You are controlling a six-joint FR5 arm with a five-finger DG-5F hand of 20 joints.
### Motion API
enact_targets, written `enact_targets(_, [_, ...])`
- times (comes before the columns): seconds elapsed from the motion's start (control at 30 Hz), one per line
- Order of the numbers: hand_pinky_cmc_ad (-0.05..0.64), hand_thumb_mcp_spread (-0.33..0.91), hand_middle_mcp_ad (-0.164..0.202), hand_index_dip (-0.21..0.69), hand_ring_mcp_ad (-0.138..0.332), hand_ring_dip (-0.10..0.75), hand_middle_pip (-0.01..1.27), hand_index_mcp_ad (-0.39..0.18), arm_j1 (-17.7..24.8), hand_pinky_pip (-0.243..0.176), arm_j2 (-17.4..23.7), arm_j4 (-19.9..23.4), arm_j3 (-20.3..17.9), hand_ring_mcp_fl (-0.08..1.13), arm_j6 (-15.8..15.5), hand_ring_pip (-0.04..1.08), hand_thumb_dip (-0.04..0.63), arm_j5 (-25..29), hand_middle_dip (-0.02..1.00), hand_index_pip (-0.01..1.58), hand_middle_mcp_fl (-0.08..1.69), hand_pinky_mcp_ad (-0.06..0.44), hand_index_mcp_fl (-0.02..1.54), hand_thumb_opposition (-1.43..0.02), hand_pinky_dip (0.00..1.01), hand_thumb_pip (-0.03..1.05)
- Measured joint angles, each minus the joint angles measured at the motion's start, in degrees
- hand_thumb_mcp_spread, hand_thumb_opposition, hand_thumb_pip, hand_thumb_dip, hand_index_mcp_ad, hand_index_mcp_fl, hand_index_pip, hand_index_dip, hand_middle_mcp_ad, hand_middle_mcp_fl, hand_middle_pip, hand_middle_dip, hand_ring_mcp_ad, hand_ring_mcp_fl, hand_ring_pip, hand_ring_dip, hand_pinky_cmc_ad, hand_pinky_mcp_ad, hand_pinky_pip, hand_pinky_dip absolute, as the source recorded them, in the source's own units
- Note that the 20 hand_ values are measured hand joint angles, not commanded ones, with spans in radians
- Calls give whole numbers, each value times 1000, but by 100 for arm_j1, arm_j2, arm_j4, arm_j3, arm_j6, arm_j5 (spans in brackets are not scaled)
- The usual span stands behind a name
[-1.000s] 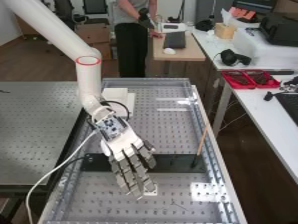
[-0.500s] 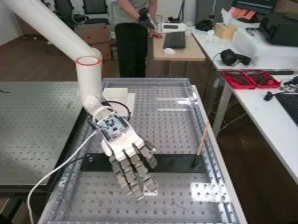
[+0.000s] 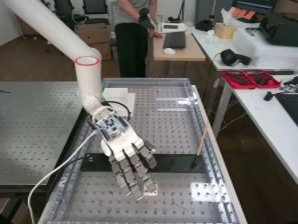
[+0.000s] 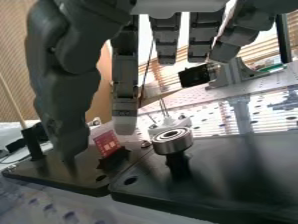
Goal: Grab the pcb board and place it in the clear container
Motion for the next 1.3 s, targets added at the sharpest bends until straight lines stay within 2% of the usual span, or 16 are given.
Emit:
enact_targets(0.13, [265,569,124,251,173,21,140,-89,-6,-91,0,31,-11,17,-26,80,204,4,157,1152,-3,133,443,-798,197,312])
enact_targets(0.23, [264,583,108,253,173,24,140,-89,-9,-93,0,72,-14,21,-66,84,204,1,154,1152,-3,131,494,-799,194,316])
enact_targets(0.33, [264,616,110,253,173,21,136,-120,-12,-93,-4,59,-5,21,-68,82,220,-6,154,1183,-7,129,513,-806,194,342])
enact_targets(0.4, [265,630,110,253,173,24,147,-122,-14,-89,-12,61,1,21,-72,84,220,-12,154,1203,-5,133,511,-810,194,351])
enact_targets(0.73, [265,628,110,278,171,21,148,-119,-28,-89,-54,-47,49,21,22,84,220,-46,154,1210,-5,133,520,-817,194,347])
enact_targets(1.07, [265,607,110,269,175,21,152,-122,-26,-93,-51,-42,39,21,55,82,220,-70,154,1129,-7,129,487,-829,194,344])
enact_targets(1.3, [265,627,103,265,169,28,154,-117,-17,-93,-52,37,34,17,14,87,236,-70,154,1206,-9,129,548,-853,194,347])
